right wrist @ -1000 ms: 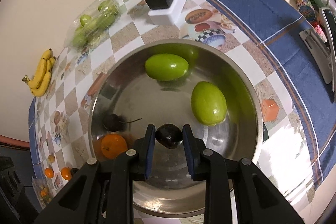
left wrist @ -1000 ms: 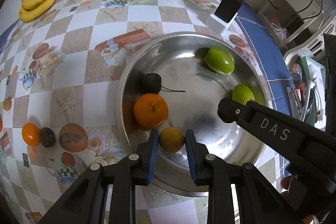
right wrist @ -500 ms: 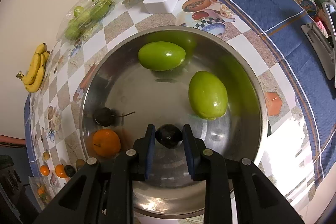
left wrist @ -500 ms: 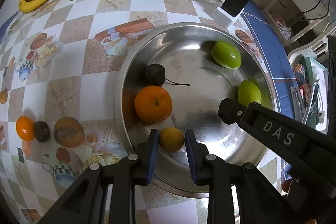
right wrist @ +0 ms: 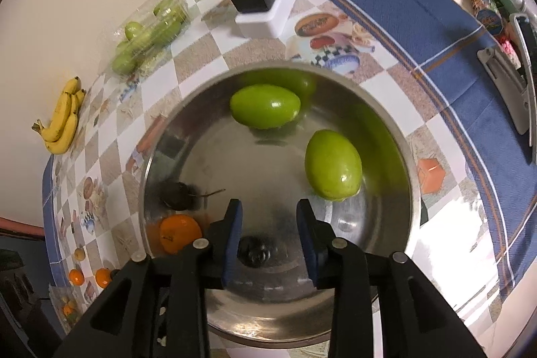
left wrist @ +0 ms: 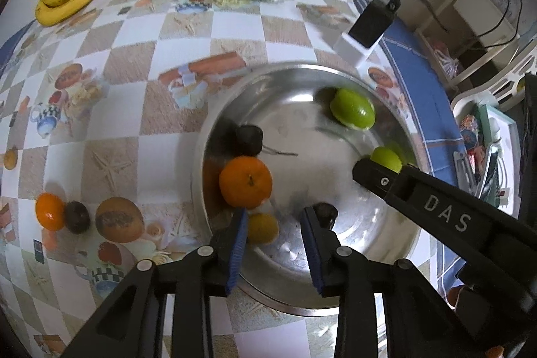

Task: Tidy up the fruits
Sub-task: 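Withdraw both open grippers from the steel bowl toward the loose fruit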

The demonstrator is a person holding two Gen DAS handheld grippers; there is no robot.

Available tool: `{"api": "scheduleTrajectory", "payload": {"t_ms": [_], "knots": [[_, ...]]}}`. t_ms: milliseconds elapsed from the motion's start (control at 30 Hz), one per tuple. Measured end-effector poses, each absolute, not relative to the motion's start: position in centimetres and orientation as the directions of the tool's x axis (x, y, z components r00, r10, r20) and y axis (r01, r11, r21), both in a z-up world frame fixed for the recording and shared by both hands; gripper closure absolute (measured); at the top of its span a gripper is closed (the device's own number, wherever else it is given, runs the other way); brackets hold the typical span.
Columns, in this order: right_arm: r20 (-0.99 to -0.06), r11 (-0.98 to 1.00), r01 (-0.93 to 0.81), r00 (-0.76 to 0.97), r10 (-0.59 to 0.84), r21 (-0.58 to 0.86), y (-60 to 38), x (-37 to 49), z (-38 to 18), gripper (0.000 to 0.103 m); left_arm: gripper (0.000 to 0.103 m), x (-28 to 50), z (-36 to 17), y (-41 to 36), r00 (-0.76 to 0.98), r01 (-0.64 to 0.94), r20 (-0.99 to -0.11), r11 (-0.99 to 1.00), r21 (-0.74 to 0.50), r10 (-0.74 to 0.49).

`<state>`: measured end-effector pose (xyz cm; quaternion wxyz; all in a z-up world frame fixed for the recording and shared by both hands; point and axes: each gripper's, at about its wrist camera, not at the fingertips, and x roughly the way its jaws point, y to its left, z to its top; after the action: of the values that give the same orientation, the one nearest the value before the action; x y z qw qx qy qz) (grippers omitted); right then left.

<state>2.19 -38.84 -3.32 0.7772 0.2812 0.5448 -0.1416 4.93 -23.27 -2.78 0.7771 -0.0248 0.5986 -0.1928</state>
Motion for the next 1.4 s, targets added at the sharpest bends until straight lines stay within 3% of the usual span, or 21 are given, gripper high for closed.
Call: {"api": "scheduleTrajectory", "payload": {"t_ms": [333, 400, 467, 600, 667, 767, 900, 967, 1000, 1400], "knots": [[-0.926, 0.81, 0.519, 0.368, 0.078, 0.274, -38.7, 2.3, -3.1, 0.069, 0.064, 6.2, -2.2, -20.3, 0.254, 0.172, -0.923, 0.953, -0.251, -0.289], [-0.927, 0.813, 0.516, 0.368, 0.075, 0.271, -38.6, 2.3, -3.0, 0.069, 0.058, 6.5, -2.3, -19.8, 0.264, 0.145, -0.924, 0.959, -0.245, -0.276], [-0.927, 0.818, 0.508, 0.368, 0.076, 0.269, -38.4, 2.4, -3.1, 0.069, 0.041, 6.8, -2.3, -19.0, 0.283, 0.115, -0.925, 0.967, -0.229, -0.253], [-0.931, 0.837, 0.488, 0.36, 0.064, 0.247, -37.8, 2.7, -3.1, 0.04, 0.031, 7.5, -2.4, -17.4, 0.312, 0.05, -0.931, 0.982, -0.18, -0.187], [-0.931, 0.847, 0.473, 0.36, 0.068, 0.245, -37.5, 2.9, -3.1, 0.04, 0.025, 7.8, -2.6, -16.5, 0.317, 0.016, -0.935, 0.986, -0.164, -0.161], [-0.931, 0.86, 0.456, 0.359, 0.059, 0.23, -37.0, 3.0, -3.1, 0.026, 0.017, 8.1, -3.0, -15.6, 0.325, -0.024, -0.938, 0.99, -0.138, -0.122], [-0.93, 0.869, 0.443, 0.365, 0.053, 0.223, -36.7, 3.1, -3.1, 0.021, 0.011, 8.2, -3.2, -14.8, 0.334, -0.05, -0.938, 0.992, -0.114, -0.091], [-0.926, 0.872, 0.437, 0.375, 0.044, 0.219, -36.6, 3.1, -3.0, 0.011, 0.0, 8.3, -3.2, -14.5, 0.347, -0.066, -0.935, 0.992, -0.104, -0.075], [-0.925, 0.875, 0.433, 0.379, 0.038, 0.214, -36.5, 3.1, -3.0, 0.003, 0.0, 8.4, -3.2, -14.3, 0.356, -0.073, -0.932, 0.993, -0.098, -0.066], [-0.904, 0.9, 0.379, 0.425, 0.04, 0.218, -35.2, 3.6, -2.3, 0.002, 0.0, 8.8, -2.5, -12.4, 0.396, -0.099, -0.917, 0.991, -0.089, -0.043]]}}
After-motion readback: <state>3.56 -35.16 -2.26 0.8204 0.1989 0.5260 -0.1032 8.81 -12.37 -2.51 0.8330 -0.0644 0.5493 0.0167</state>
